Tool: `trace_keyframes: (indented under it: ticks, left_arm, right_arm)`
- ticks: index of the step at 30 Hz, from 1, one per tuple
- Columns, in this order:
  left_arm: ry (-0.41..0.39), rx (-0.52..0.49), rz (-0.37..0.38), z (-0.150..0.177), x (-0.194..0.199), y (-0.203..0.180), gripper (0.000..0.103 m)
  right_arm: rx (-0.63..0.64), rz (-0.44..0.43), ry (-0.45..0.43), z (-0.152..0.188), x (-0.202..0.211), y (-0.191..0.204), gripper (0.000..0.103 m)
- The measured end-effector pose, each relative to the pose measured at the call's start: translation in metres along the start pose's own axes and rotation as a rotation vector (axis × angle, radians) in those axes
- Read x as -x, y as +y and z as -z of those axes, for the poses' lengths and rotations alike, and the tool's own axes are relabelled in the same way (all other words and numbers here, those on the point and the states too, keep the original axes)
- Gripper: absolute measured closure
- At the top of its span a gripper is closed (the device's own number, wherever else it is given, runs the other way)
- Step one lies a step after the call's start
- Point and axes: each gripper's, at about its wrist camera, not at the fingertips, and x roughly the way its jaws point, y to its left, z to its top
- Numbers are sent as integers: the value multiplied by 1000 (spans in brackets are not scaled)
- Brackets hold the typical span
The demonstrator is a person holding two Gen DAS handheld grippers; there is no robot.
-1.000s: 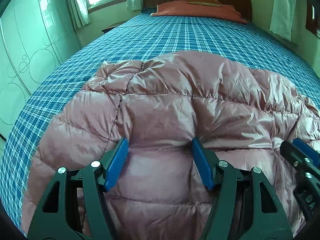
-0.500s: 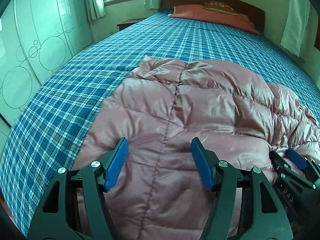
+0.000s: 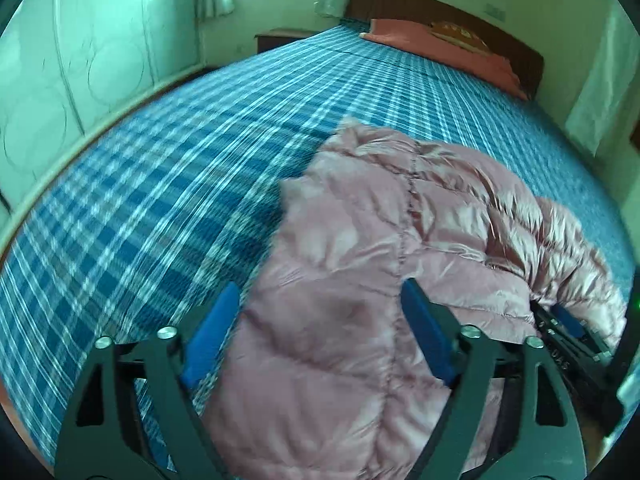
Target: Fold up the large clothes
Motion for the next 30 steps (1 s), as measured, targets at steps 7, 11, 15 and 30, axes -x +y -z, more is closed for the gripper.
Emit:
trace_keyframes:
  ticks: [7,11,15,30]
  left_arm:
    - [112,295,215,16,-10,64,17]
    - [153,388,334,22,-24,71,17]
    - [171,416,413,17,-40,70,17]
    - [220,343,506,-8,-76,37,29]
  right_arm:
    - [4,6,-9,3,2,1,49]
    - [6,9,-13,5,2,3,49]
    - [7,11,-14,5,3,4,49]
    - [8,19,-21,6,4,10,49]
